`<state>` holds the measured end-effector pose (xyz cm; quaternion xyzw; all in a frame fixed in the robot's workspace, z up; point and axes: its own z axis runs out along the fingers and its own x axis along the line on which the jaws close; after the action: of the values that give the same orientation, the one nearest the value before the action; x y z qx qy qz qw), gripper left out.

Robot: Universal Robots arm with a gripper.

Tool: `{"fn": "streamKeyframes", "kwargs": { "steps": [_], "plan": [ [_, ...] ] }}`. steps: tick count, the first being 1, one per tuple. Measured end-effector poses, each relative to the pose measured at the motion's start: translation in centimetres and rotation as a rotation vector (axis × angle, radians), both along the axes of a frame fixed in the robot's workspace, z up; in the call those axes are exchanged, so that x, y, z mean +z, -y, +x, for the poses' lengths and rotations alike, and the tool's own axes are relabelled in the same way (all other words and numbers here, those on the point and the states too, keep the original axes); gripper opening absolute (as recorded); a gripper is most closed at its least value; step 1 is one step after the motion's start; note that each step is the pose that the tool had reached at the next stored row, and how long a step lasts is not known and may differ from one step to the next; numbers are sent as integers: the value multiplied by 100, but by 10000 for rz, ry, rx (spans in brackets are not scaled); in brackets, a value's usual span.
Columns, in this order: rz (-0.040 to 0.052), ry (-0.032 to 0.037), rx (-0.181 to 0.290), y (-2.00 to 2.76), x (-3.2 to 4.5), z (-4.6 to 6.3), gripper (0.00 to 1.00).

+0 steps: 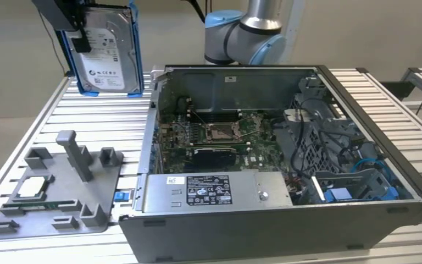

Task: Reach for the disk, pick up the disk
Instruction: 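Pick up the disk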

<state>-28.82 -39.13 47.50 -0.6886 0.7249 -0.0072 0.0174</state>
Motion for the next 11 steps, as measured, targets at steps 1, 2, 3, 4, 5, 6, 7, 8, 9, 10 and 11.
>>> {"fn": "streamKeyframes", "kwargs": {
  "steps": [1, 2, 3, 4, 5, 6, 7, 8, 9, 10, 11],
  "plan": [
    [0, 0, 0, 0, 0, 0, 0],
    [0, 1, 0, 1, 0, 1, 0],
    [0, 4, 1, 3, -1, 1, 0],
    [0, 7, 3, 8, -2, 2, 0],
    [0, 8, 1, 15, -3, 2, 0],
    [1, 8, 1, 24, -3, 5, 0],
    [1, 9, 1, 34, -4, 9, 0],
    [0, 9, 1, 46, -5, 13, 0],
    [0, 9, 1, 58, -5, 20, 0],
    [1, 11, 1, 69, -7, 29, 0],
    [1, 11, 1, 79, -8, 43, 0]
  ]
}}
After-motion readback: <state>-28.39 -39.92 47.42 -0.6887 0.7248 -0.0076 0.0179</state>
